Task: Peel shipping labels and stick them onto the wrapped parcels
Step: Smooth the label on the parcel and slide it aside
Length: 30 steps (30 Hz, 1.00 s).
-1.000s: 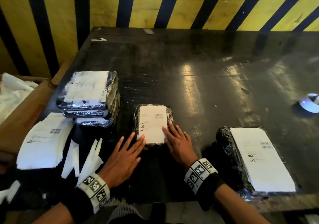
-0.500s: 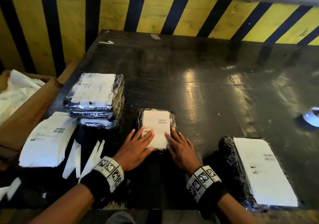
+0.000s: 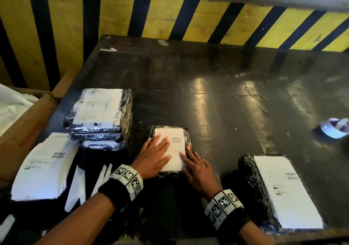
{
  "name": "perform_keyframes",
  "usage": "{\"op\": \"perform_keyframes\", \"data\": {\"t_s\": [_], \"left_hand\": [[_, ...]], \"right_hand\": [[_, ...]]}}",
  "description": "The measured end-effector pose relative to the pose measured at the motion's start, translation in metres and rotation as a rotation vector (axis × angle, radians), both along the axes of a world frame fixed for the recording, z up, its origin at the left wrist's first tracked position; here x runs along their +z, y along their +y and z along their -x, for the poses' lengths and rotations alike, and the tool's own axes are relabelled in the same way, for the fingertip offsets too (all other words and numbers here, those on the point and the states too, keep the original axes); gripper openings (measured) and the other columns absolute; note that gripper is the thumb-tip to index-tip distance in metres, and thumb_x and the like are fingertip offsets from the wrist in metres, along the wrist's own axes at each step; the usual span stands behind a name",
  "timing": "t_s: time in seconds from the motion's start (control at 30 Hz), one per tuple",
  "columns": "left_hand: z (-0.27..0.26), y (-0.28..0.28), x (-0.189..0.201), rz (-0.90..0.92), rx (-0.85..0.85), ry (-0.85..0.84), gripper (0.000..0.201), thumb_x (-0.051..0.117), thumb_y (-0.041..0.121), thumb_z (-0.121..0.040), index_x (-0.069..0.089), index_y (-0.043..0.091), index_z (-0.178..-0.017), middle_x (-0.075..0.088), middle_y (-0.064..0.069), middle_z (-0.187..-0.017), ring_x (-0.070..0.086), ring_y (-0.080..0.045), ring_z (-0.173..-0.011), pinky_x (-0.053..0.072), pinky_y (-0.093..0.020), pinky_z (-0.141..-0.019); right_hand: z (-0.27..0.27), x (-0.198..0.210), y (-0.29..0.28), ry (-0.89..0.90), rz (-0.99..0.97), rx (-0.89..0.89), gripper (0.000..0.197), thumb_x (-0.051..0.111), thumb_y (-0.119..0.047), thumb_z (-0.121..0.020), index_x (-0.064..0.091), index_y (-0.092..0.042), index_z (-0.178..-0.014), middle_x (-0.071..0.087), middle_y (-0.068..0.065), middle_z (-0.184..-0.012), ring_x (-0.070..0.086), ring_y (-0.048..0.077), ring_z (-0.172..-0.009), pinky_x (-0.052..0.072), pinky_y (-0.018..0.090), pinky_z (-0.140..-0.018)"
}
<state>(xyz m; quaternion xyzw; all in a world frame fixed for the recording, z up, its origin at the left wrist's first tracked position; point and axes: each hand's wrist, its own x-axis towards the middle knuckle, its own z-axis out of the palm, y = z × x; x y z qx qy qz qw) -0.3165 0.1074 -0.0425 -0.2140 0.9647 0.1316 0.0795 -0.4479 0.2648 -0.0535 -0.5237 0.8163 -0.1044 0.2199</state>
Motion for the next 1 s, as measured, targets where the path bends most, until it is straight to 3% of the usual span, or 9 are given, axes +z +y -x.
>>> {"op": "perform_keyframes", "data": {"t_s": [0.2, 0.3, 0.4, 0.53, 0.63, 0.7, 0.77, 0.87, 1.0], "left_hand": [[-0.033, -0.016, -0.012, -0.080, 0.146, -0.018, 0.088, -0.012, 0.064, -0.070, -0.001, 0.027, -0.150, -0.007, 0.012, -0.158, -0.015, -0.012, -0.144, -0.007, -0.040, -0.117], [-0.031, -0.022, -0.002, -0.107, 0.159, 0.048, 0.090, -0.007, 0.064, -0.072, 0.013, 0.023, -0.150, 0.004, 0.007, -0.159, -0.005, -0.014, -0.146, 0.001, -0.039, -0.118], [-0.010, -0.029, 0.004, -0.103, 0.169, 0.123, 0.074, 0.009, 0.059, -0.086, 0.021, 0.021, -0.148, 0.008, 0.002, -0.159, 0.000, -0.017, -0.146, 0.006, -0.038, -0.117], [0.008, -0.033, 0.000, -0.143, 0.191, 0.038, 0.061, 0.026, 0.046, -0.098, 0.008, 0.020, -0.150, -0.007, -0.003, -0.159, -0.011, -0.021, -0.145, 0.000, -0.040, -0.118], [-0.005, -0.025, -0.006, -0.202, 0.267, 0.027, 0.066, 0.029, 0.048, -0.097, -0.002, 0.023, -0.149, -0.015, -0.010, -0.157, -0.017, -0.026, -0.144, -0.005, -0.043, -0.117], [-0.018, -0.015, -0.010, -0.228, 0.310, 0.022, 0.071, 0.029, 0.052, -0.096, -0.008, 0.024, -0.149, -0.013, -0.014, -0.157, -0.017, -0.028, -0.144, -0.007, -0.043, -0.117], [-0.029, -0.005, -0.014, -0.282, 0.348, 0.025, 0.077, 0.030, 0.056, -0.094, -0.014, 0.022, -0.147, -0.010, -0.014, -0.157, -0.016, -0.027, -0.144, -0.009, -0.042, -0.117], [-0.037, 0.004, -0.019, -0.416, 0.376, 0.036, 0.084, 0.030, 0.058, -0.093, -0.023, 0.019, -0.144, -0.010, -0.008, -0.158, -0.018, -0.023, -0.144, -0.011, -0.039, -0.117], [-0.037, 0.010, -0.024, -0.541, 0.404, 0.087, 0.084, 0.030, 0.057, -0.093, -0.038, 0.027, -0.132, -0.013, -0.004, -0.158, -0.018, -0.018, -0.143, -0.014, -0.038, -0.115]], "right_hand": [[-0.002, 0.004, 0.000, -0.041, -0.031, -0.017, 0.053, 0.034, -0.035, -0.100, 0.011, -0.034, -0.148, -0.019, -0.014, -0.146, 0.001, 0.019, -0.146, 0.010, 0.043, -0.115], [-0.004, 0.004, -0.001, -0.047, -0.033, -0.026, 0.054, 0.033, -0.034, -0.100, 0.010, -0.033, -0.148, -0.021, -0.014, -0.143, 0.000, 0.018, -0.146, 0.009, 0.042, -0.115], [-0.006, 0.004, -0.002, -0.054, -0.031, -0.038, 0.054, 0.033, -0.033, -0.100, 0.008, -0.033, -0.148, -0.022, -0.014, -0.143, -0.002, 0.017, -0.146, 0.008, 0.040, -0.115], [-0.006, -0.001, 0.000, -0.063, 0.005, -0.044, 0.054, 0.035, -0.034, -0.099, 0.011, -0.033, -0.147, -0.019, -0.013, -0.145, -0.001, 0.016, -0.146, 0.010, 0.042, -0.117], [-0.004, -0.004, 0.002, -0.114, 0.128, -0.056, 0.061, 0.035, -0.055, -0.091, 0.028, -0.027, -0.145, -0.006, -0.009, -0.152, 0.011, 0.017, -0.145, 0.021, 0.045, -0.116], [0.000, -0.002, 0.001, -0.169, 0.255, -0.158, 0.073, 0.038, -0.064, -0.082, 0.034, -0.024, -0.143, 0.003, -0.003, -0.155, 0.023, 0.018, -0.141, 0.026, 0.040, -0.115], [0.005, 0.002, -0.002, -0.185, 0.249, -0.268, 0.083, 0.044, -0.064, -0.078, 0.019, -0.024, -0.147, 0.005, 0.002, -0.157, 0.023, 0.020, -0.142, 0.023, 0.037, -0.115], [0.010, 0.000, -0.008, -0.193, 0.047, -0.338, 0.099, 0.043, -0.074, -0.076, -0.001, -0.024, -0.149, 0.004, 0.004, -0.158, 0.013, 0.020, -0.145, 0.018, 0.044, -0.117], [0.006, -0.013, -0.014, -0.284, -0.052, -0.351, 0.078, 0.040, -0.060, -0.088, 0.000, -0.030, -0.149, 0.003, 0.001, -0.159, 0.004, 0.021, -0.146, 0.012, 0.049, -0.117]]}}
